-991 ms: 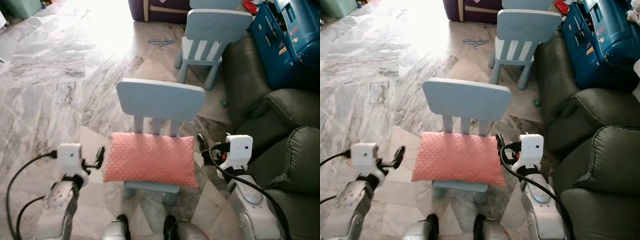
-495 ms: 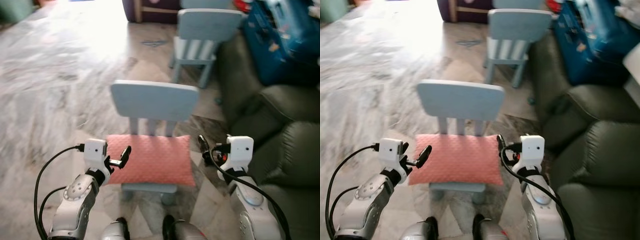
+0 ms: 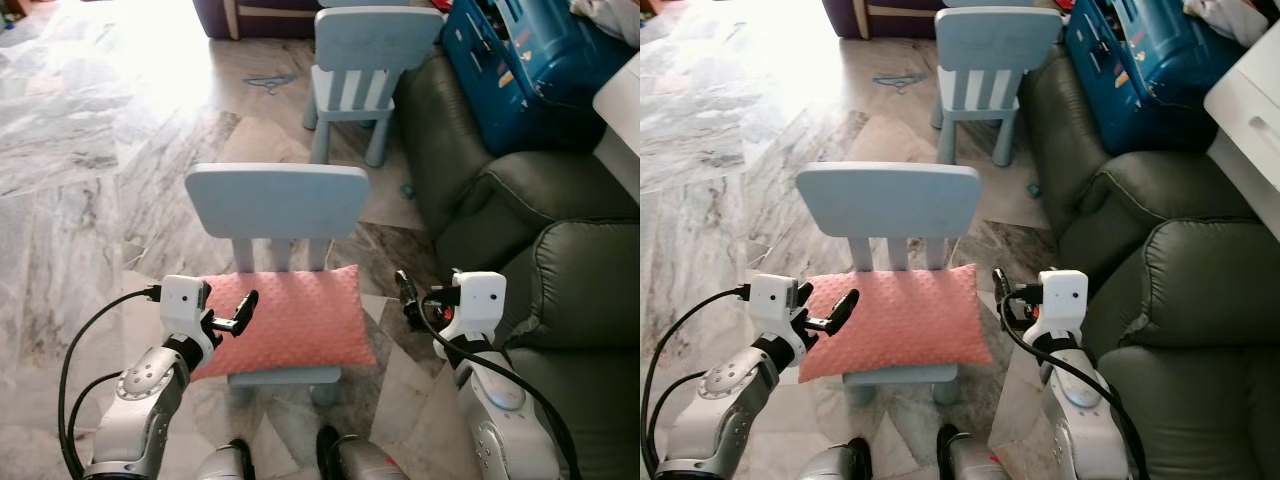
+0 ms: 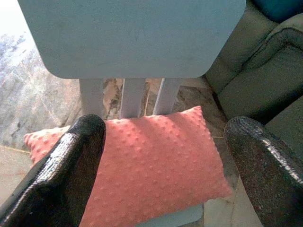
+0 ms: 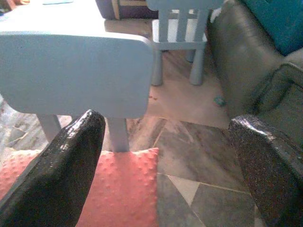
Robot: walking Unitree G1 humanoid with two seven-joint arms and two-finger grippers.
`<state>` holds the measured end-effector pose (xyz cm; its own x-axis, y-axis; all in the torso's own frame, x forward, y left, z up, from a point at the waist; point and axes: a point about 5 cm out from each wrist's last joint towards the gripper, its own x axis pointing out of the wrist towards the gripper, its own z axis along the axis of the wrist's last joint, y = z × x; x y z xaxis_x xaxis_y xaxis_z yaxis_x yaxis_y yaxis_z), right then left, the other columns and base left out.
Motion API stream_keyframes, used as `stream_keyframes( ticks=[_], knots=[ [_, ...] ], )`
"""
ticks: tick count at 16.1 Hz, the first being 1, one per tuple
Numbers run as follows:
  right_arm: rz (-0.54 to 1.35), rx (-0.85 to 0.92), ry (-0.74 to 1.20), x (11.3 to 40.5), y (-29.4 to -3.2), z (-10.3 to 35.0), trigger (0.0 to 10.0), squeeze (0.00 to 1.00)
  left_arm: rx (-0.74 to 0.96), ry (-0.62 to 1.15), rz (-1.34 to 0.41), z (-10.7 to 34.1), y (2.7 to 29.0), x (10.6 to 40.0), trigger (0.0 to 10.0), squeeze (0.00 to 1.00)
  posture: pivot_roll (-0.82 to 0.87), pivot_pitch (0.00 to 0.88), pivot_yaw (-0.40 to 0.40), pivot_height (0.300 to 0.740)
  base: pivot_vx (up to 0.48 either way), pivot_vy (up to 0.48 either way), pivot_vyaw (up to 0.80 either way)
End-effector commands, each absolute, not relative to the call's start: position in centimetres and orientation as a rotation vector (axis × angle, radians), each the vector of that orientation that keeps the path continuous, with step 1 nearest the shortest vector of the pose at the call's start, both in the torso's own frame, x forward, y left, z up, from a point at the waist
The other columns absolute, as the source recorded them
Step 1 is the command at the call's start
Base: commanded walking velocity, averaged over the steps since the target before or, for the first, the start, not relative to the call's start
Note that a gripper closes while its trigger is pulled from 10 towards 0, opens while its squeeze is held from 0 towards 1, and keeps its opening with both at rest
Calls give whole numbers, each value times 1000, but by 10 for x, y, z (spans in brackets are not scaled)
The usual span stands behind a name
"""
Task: Move the pillow to the sofa
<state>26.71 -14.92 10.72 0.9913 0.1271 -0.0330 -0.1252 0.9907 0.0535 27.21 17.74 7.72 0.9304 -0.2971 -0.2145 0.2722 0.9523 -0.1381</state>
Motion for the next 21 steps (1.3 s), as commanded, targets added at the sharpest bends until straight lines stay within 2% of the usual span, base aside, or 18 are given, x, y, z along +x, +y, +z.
stream_keyframes(
  ticks=[1, 3, 9, 16, 21],
  knots=[
    [111, 55, 48, 265, -151, 104, 10000, 0, -102, 253, -303, 76, 178, 269, 10000, 0, -13, 251, -48, 740, 0, 0, 0],
    [103, 67, 42, 266, -150, 103, 10000, 0, -89, 266, -317, 75, 178, 269, 10000, 0, -5, 247, -37, 740, 0, 0, 0],
    [21, 131, 13, 276, -141, 98, 10000, 0, -6, 340, -496, 78, 177, 273, 10000, 0, 36, 203, 77, 740, 0, 0, 0],
    [54, 91, 0, 280, -147, 101, 10000, 0, -27, 342, -491, 72, 173, 271, 10000, 0, 22, 211, 3, 740, 0, 0, 0],
    [80, 87, 11, 276, -146, 101, 10000, 0, -52, 317, -404, 69, 180, 265, 10000, 0, 16, 232, -15, 740, 0, 0, 0]
  ],
)
